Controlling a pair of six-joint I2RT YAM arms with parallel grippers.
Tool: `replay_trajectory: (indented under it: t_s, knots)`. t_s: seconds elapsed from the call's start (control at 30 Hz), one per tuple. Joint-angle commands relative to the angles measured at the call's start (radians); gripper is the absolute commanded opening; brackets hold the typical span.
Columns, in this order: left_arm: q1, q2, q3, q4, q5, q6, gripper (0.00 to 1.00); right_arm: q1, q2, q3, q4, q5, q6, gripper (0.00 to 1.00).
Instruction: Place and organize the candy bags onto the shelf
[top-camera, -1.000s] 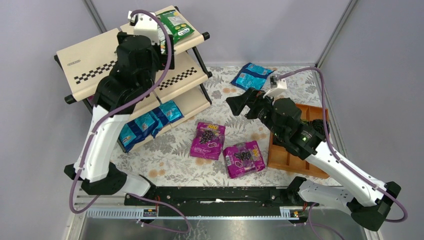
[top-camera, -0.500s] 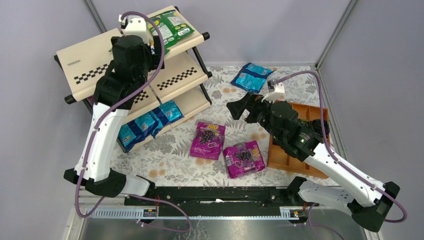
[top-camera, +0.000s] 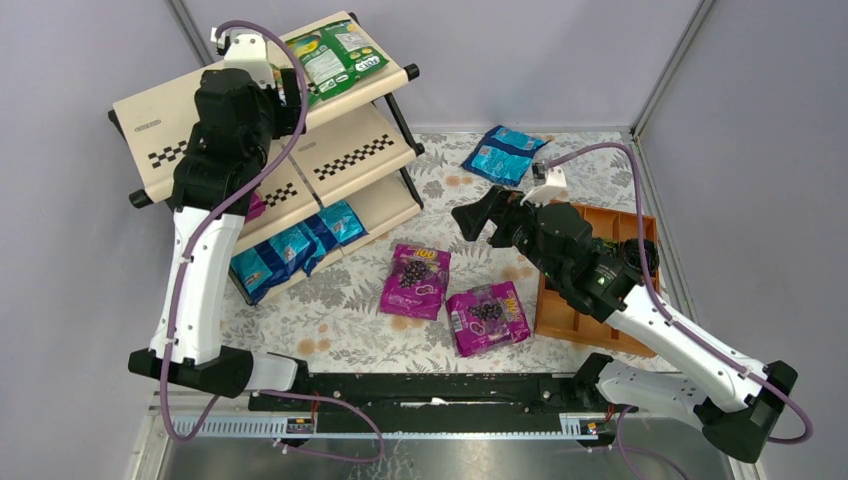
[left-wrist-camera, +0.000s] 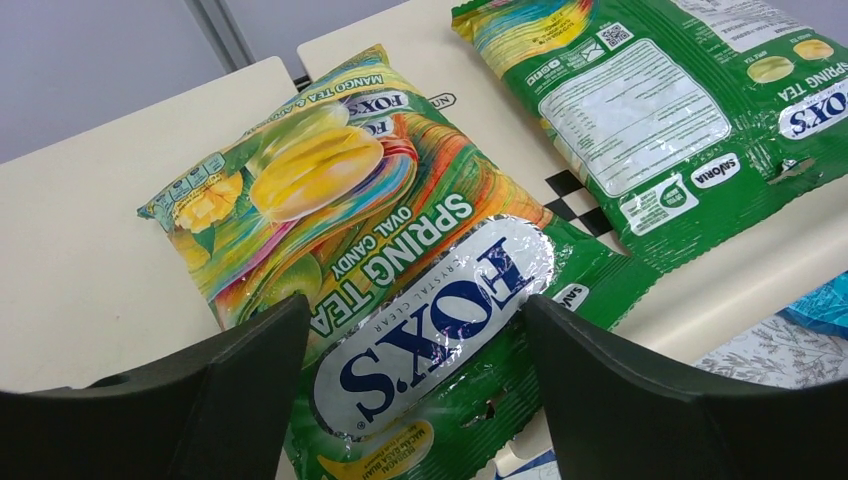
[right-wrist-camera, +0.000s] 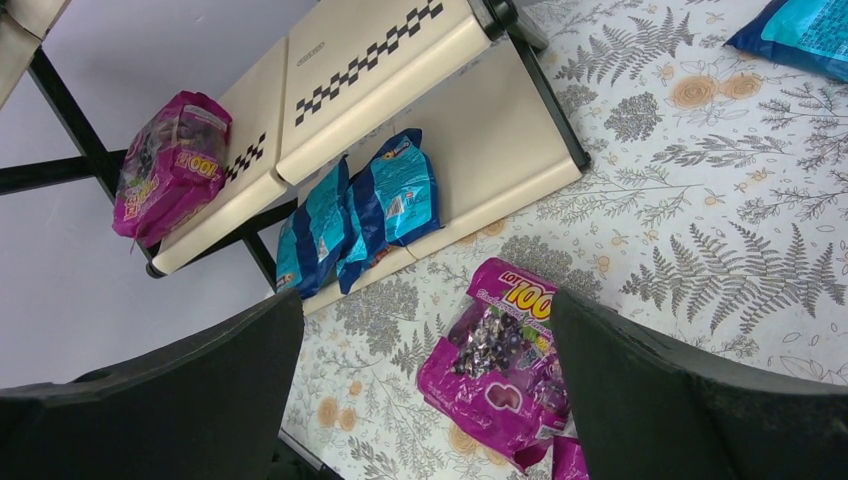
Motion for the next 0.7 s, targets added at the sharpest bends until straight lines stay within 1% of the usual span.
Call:
replay_trajectory:
  t_s: [0.0,0.07,0.1,0.17,0.23,0.33,0.4,0.57,0.67]
  knots:
    - [0.014,-0.009,0.036,0.026,0.047,-0.01,0.88,0.001,0.006,0.003,0.006,0.005,0.003,1.0]
    - [0.016,-0.031,0.04,0.033,0.038,-0.07,0.98,0.001,0.006,-0.004,0.009,-0.001,0.008,1.0]
    - [0.016,-0.045,0.04,0.036,0.029,-0.099,0.99,0.001,0.008,-0.006,0.013,-0.006,0.009,1.0]
    - [0.019,-0.069,0.044,0.032,-0.015,-0.163,0.99,0.002,0.008,-0.014,0.017,-0.011,0.011,1.0]
    - [0.045,-0.065,0.08,-0.012,-0.036,-0.242,0.99,0.002,0.007,-0.023,0.021,-0.011,0.014,1.0]
    - [0.11,-0.003,0.184,-0.12,0.026,-0.33,0.99,0.001,0.003,-0.042,0.03,-0.019,0.025,1.0]
    - [0.152,0.028,0.222,-0.156,0.056,-0.369,0.99,0.001,0.001,-0.06,0.043,-0.03,0.037,1.0]
    - [0.223,0.002,0.179,-0.13,0.031,-0.433,0.99,0.001,-0.003,-0.087,0.051,-0.049,0.055,1.0]
    - [0.285,-0.003,0.139,-0.111,0.094,-0.472,0.99,0.001,-0.011,-0.098,0.052,-0.052,0.055,1.0]
